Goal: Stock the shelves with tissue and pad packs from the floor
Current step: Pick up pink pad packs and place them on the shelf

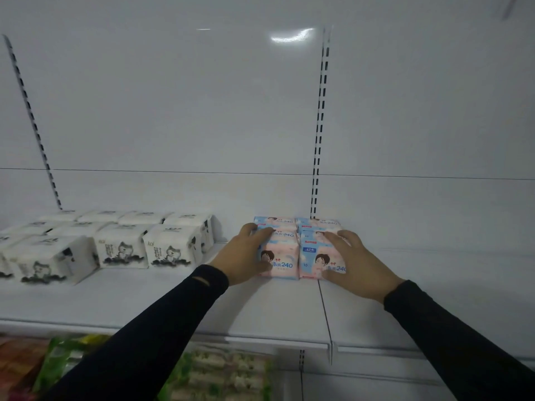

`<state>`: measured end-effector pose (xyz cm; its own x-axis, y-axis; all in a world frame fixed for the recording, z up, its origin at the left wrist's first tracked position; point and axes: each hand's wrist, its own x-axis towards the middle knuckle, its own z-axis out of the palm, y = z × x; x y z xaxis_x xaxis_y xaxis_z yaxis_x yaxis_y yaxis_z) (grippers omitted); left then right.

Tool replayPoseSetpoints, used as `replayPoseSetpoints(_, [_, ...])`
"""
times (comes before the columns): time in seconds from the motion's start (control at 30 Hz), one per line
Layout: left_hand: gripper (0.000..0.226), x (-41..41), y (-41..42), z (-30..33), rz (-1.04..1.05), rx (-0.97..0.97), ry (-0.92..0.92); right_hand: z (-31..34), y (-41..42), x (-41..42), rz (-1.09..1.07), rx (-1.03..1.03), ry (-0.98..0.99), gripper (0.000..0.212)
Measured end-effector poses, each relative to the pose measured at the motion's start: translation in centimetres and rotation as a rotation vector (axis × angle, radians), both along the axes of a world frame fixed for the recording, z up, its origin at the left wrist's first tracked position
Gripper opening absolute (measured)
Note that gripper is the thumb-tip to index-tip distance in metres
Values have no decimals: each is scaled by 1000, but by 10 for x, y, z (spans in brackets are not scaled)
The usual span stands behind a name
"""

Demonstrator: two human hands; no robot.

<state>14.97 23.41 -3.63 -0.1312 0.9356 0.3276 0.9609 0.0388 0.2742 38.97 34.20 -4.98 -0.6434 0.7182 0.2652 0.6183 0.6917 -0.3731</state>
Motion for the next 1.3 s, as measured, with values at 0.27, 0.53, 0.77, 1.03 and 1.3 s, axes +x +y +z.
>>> replayPoseSetpoints(0.27, [68, -12, -51, 11, 130, 105, -15, 15, -28, -3, 72, 243, 87, 67])
replayPoseSetpoints(0.53, [45, -12, -209, -4, 490, 278, -15, 18, -106, -72, 526, 308, 197, 60])
replayPoseSetpoints(0.77, [33, 19, -421, -52, 984, 268, 108, -15, -246, -149, 909, 255, 200, 60])
replayPoseSetpoints(1.03, [44, 79, -677, -135, 1476, 174, 50, -73, -475, -212, 1182, 297, 185, 61])
replayPoseSetpoints(1.3, [49, 131, -868, -202, 1723, 65, -94, -154, -692, -252, 1494, 207, 128, 56])
